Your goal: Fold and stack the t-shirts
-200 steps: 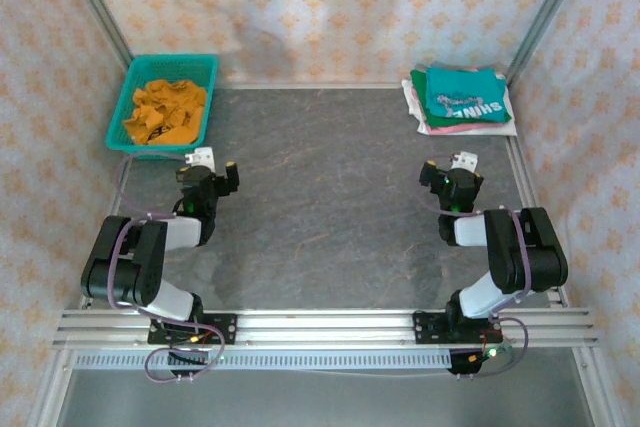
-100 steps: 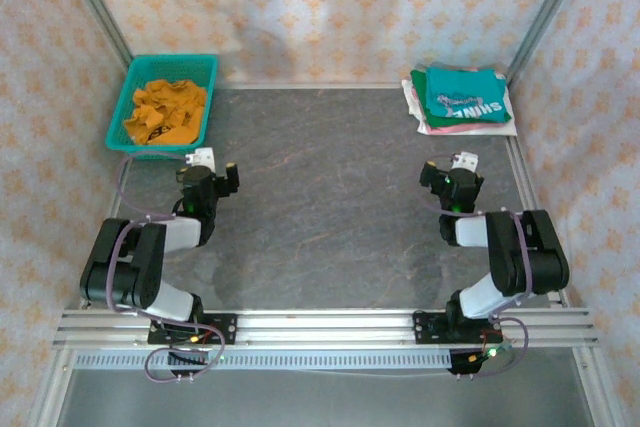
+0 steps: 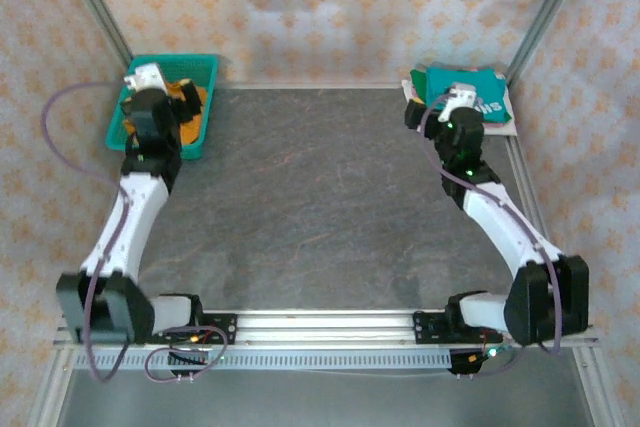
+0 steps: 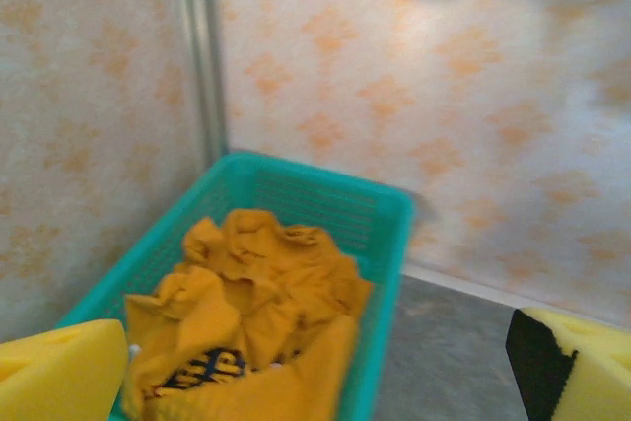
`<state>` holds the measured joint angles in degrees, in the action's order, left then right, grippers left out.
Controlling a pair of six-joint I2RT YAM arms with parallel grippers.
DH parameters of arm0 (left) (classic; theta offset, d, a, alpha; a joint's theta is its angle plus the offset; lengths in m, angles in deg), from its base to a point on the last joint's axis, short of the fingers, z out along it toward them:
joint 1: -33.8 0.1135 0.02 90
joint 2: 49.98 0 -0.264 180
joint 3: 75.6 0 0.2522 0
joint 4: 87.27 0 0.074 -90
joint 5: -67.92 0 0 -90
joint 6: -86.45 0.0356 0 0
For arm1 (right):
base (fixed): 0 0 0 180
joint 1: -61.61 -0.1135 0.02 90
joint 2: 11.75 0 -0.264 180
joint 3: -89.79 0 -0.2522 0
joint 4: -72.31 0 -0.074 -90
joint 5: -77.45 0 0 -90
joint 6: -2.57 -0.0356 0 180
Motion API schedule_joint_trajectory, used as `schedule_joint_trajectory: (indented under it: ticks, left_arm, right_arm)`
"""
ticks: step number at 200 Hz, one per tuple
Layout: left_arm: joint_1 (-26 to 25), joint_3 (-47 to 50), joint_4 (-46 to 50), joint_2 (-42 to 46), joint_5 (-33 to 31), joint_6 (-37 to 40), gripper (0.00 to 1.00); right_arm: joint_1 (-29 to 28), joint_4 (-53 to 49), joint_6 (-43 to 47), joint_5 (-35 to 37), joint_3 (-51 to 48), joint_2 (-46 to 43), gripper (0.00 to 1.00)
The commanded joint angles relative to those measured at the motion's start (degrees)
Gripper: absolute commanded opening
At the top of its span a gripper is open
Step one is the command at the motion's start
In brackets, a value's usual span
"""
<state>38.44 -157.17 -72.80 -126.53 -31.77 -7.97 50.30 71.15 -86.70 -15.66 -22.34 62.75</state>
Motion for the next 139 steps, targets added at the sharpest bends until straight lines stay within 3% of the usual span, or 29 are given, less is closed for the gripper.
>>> schedule_joint_trajectory:
  ticks: [1, 78, 113, 139]
  left_arm:
    - [4.01, -12.7, 20.06, -12.39, -0.62, -1.63, 1.0]
    - [10.97, -62.61, 48.8, -55.84, -1.8, -3.27, 1.0]
    - [12.98, -72.21, 52.27, -66.14, -0.59, -4.96, 1.0]
    - [14.11, -74.0, 51.83, -69.53, 1.57, -6.71, 0.99]
  right_arm:
    - [-2.4, -9.92, -0.88, -1.98, 2.88, 3.84, 0.95]
    - [-3.5, -14.02, -0.76, 1.21, -2.04, -0.92, 0.97]
    - [-3.54, -15.87, 0.71, 3.63, -5.03, -4.74, 0.98]
    - [-3.48, -16.93, 1.2, 4.49, -5.34, -5.9, 0.99]
